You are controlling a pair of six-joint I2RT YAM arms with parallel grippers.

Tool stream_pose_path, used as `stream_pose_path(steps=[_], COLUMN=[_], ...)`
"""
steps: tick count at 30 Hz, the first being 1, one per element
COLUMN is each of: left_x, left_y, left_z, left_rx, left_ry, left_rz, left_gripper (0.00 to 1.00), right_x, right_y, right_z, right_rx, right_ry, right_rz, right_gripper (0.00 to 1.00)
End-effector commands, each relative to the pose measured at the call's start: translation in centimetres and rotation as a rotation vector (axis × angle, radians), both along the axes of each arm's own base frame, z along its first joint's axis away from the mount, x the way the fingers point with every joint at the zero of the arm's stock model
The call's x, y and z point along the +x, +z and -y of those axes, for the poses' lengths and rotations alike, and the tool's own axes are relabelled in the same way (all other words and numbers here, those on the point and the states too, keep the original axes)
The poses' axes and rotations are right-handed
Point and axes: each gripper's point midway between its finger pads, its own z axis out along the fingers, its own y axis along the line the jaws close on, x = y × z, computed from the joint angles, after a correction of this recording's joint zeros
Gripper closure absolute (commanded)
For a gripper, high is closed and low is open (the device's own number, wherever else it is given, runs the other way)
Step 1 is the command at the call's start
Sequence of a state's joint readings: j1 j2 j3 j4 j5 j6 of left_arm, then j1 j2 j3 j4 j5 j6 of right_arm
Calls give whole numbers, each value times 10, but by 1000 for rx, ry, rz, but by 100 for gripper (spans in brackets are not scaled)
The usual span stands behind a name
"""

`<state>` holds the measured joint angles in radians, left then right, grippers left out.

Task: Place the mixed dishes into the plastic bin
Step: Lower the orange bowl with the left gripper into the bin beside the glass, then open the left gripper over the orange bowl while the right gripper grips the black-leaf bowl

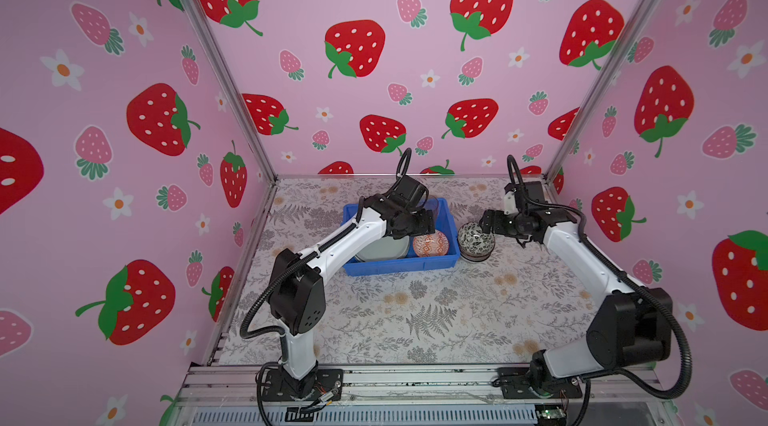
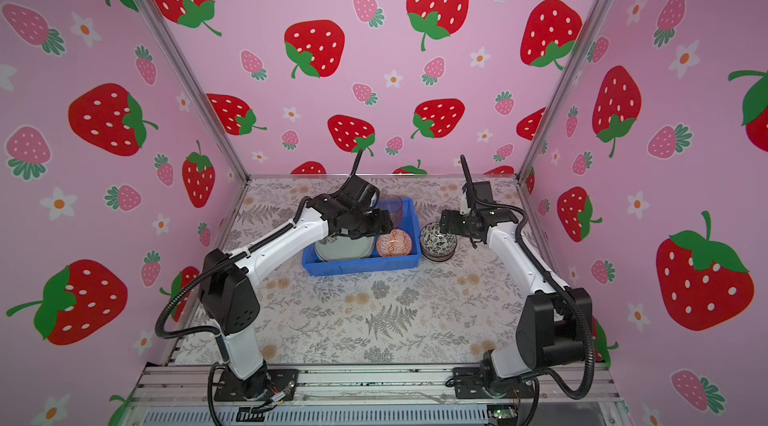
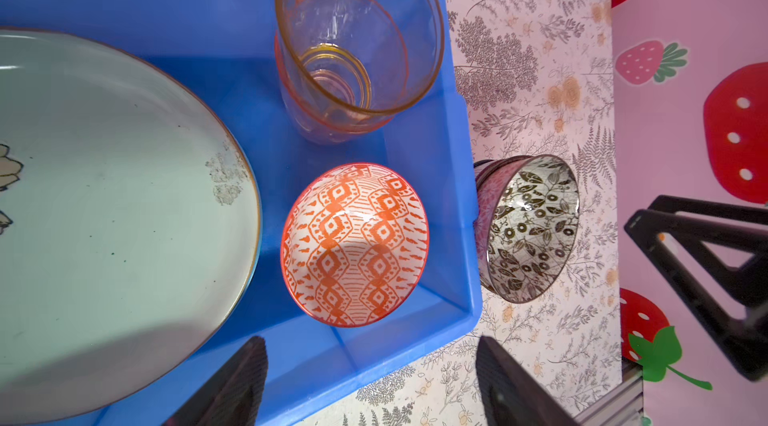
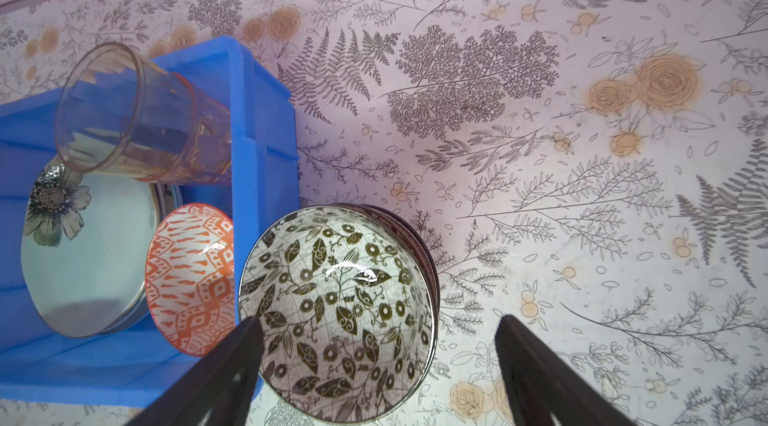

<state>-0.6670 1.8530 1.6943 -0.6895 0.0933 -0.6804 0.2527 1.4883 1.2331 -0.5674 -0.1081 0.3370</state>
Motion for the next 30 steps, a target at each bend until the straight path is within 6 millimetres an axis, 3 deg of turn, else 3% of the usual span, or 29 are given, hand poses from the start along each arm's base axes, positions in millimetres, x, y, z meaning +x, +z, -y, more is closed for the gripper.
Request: stream_pose_path(steps=[1, 7, 15, 24, 30], left_x=[-6, -14, -21, -31, -35], left_y=[5, 9, 4, -3, -6], left_z=[-10, -29, -57, -78, -85], left_rx=[30, 43, 44, 54, 53], left_ry=[8, 28, 86, 133, 148], left_rz=[7, 11, 5, -9, -14], left_gripper=[18, 18, 18, 18, 18], right_x=[2, 10, 21, 22, 19], right_y=[0, -10, -5, -22, -39], right_z=[5, -4, -13, -26, -11], right_rx=[-74, -84, -86, -77, -177], right_ry=[66, 146, 225, 269, 168], right_rz=[0, -11, 52, 20, -48], right_gripper=[11, 14, 18, 22, 22])
